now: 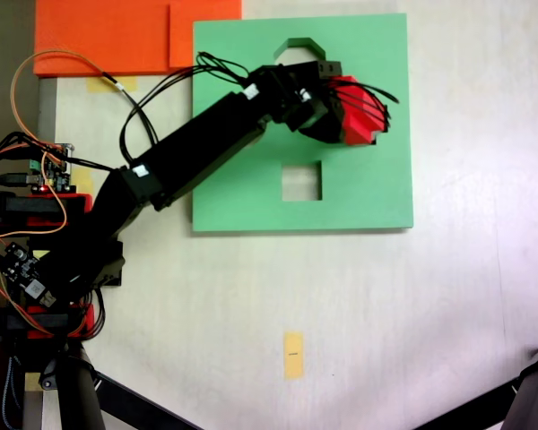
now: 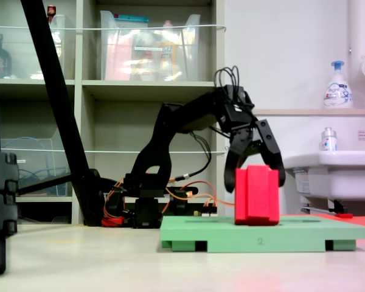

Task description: Put the cross columnar block into the corresponding hole

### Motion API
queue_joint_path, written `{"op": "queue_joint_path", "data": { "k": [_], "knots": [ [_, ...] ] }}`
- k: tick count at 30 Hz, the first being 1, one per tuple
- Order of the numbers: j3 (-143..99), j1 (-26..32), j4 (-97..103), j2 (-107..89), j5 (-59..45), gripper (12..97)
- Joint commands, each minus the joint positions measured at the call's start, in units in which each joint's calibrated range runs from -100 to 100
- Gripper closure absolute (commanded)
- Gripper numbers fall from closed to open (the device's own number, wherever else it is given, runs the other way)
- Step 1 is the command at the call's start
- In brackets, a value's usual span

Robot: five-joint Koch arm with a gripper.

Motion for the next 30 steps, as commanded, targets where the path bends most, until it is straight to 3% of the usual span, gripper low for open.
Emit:
{"op": "queue_joint_path", "data": {
  "k": [1,27,30],
  "knots": [
    [4.77,0.39,5.06,-0.47,-0.2,71.3],
    [10.75,0.49,5.25,13.22,-4.98,70.6],
    [10.65,0.54,4.87,13.08,-4.79,58.8]
  ]
}}
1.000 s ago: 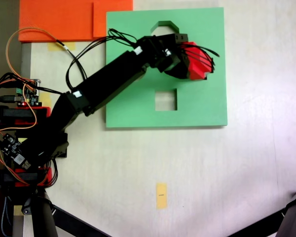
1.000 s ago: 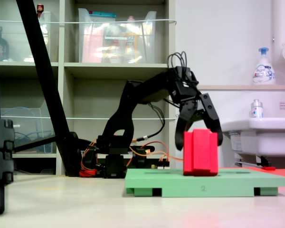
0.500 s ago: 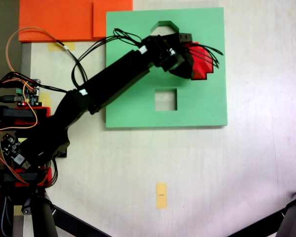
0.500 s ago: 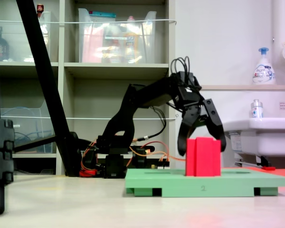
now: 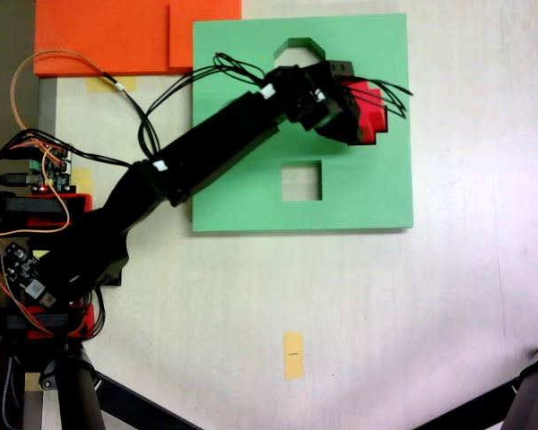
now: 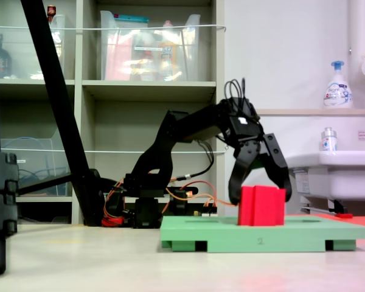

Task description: Put the cross columnar block into the corresponding hole

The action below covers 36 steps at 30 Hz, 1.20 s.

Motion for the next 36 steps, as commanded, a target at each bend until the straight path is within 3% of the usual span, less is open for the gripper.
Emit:
{"op": "queue_joint_path", "data": {
  "k": [1,3,6,8,16,23,26,31,34,36],
  "knots": [
    [3.01,0.54,2.53,-0.61,-0.34,56.0],
    [3.1,0.49,0.89,-0.89,-0.34,55.2],
    [3.01,0.54,-1.42,-4.8,-0.39,40.7],
    [3.01,0.54,-4.5,-9.82,-0.59,35.9],
    [3.01,-0.73,-18.95,-39.85,-7.67,36.3],
    [2.81,-5.27,-28.1,-75.89,-27.84,38.0],
    [1.71,-7.81,-28.1,-86.5,-32.28,49.3],
    [-25.51,-10.21,-24.34,-109.96,-38.14,50.7],
    [-58.51,-14.51,-0.56,-131.05,-39.9,52.3],
    [-79.85,-15.29,14.66,-131.05,-42.25,55.6]
  ]
}}
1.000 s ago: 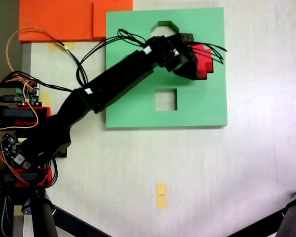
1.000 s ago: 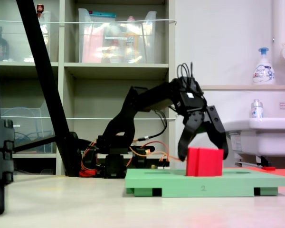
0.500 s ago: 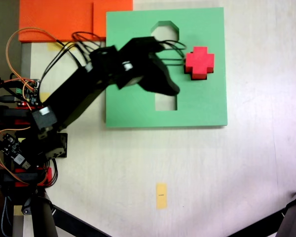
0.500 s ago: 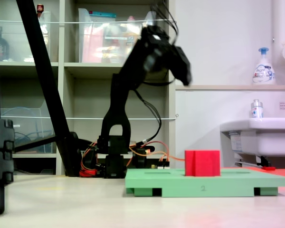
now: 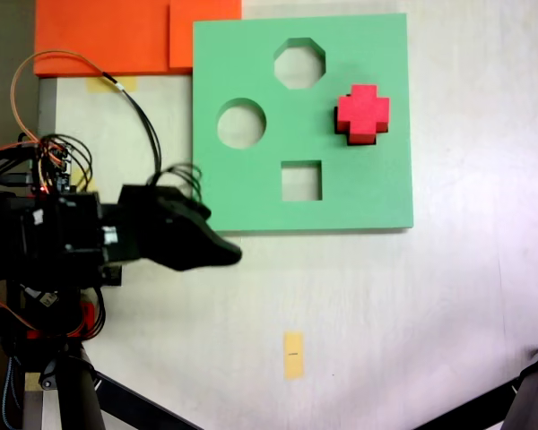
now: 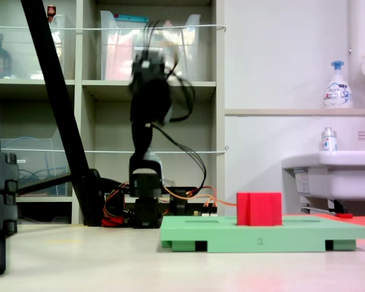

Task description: Put the cross columnar block into the corresponding hole

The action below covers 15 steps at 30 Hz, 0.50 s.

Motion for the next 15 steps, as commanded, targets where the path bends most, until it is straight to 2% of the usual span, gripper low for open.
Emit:
{"op": "queue_joint_path", "data": {
  "k": [1,5,7,9,11,14,15],
  "knots": [
    [-5.7,-0.68,16.93,-1.5,-2.39,55.2],
    [-22.15,-2.25,18.28,-1.5,-2.44,52.8],
    [-32.32,-2.83,25.21,-1.5,-2.49,52.8],
    [-44.09,-2.83,38.41,-1.5,-4.0,52.8],
    [-59.74,-2.88,59.88,-1.5,-7.08,53.1],
    [-81.27,-2.88,93.29,-1.5,-9.57,60.8],
    [-84.66,-2.78,96.18,-1.5,-10.01,61.3]
  ]
}}
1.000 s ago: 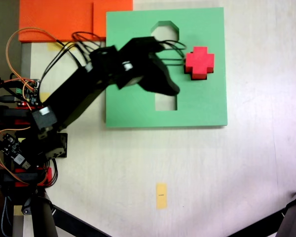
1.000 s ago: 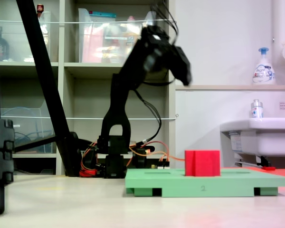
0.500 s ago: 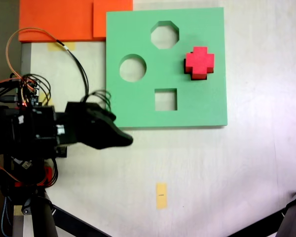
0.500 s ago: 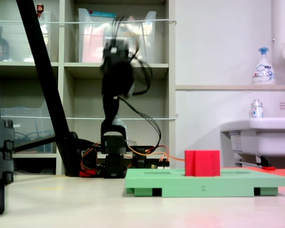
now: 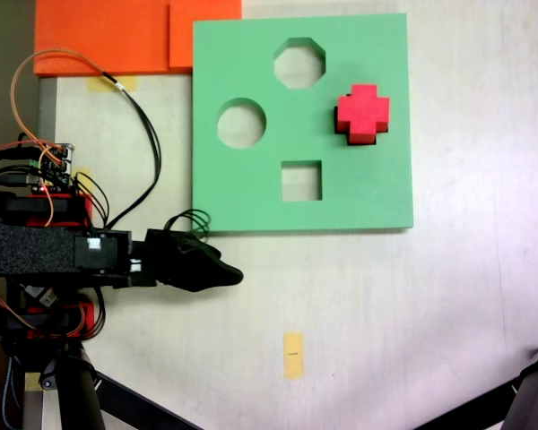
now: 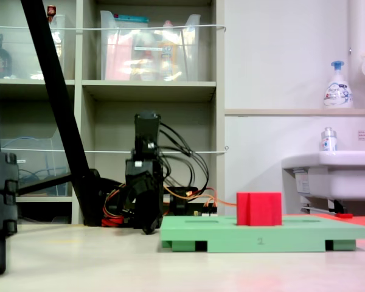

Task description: Put the cross columnar block into the corresponding hole

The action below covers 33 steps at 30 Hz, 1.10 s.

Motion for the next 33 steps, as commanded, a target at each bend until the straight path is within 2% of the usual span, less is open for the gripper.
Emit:
{"op": "queue_joint_path", "data": {
  "k": [1,5,7,9,33],
  "knots": [
    [-2.45,-0.05,14.64,-0.41,-2.78,61.5],
    [-2.45,0.54,13.29,-0.41,-6.89,61.3],
    [-2.45,0.59,0.39,-0.41,-7.72,58.1],
    [-2.45,0.59,-5.87,-0.41,-7.67,61.2],
    [-2.45,0.49,-4.42,-0.41,-7.57,59.5]
  ]
}}
